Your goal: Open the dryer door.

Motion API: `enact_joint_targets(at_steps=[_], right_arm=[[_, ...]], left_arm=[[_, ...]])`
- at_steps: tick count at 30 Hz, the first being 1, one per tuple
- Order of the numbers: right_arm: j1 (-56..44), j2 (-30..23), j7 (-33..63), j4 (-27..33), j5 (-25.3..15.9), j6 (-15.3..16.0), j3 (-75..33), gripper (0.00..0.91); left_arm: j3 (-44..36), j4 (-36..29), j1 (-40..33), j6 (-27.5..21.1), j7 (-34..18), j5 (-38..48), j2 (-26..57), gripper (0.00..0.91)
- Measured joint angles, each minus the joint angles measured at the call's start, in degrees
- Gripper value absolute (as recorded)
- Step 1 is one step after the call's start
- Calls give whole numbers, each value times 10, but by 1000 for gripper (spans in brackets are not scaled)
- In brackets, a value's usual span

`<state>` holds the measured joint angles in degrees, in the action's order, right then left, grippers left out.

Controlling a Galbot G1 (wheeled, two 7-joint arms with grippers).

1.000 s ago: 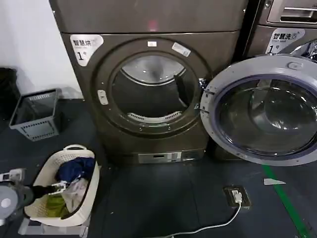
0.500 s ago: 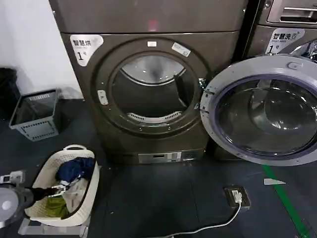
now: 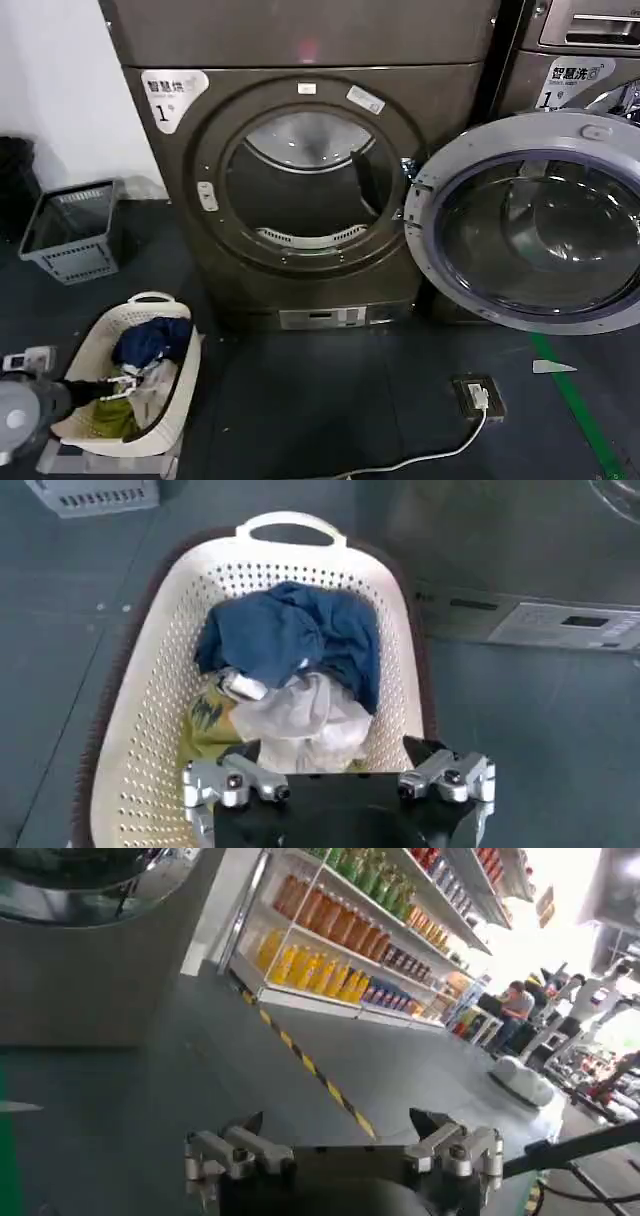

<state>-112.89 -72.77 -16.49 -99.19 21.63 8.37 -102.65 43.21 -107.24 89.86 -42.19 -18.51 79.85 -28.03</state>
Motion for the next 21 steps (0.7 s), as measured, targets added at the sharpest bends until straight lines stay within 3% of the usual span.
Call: enact_joint_targets(at_steps=[21], right_arm=[[4,-13,51,19,-20,-4,-6,907]], left_arm=[[17,-2,10,0,0,1,5,907]])
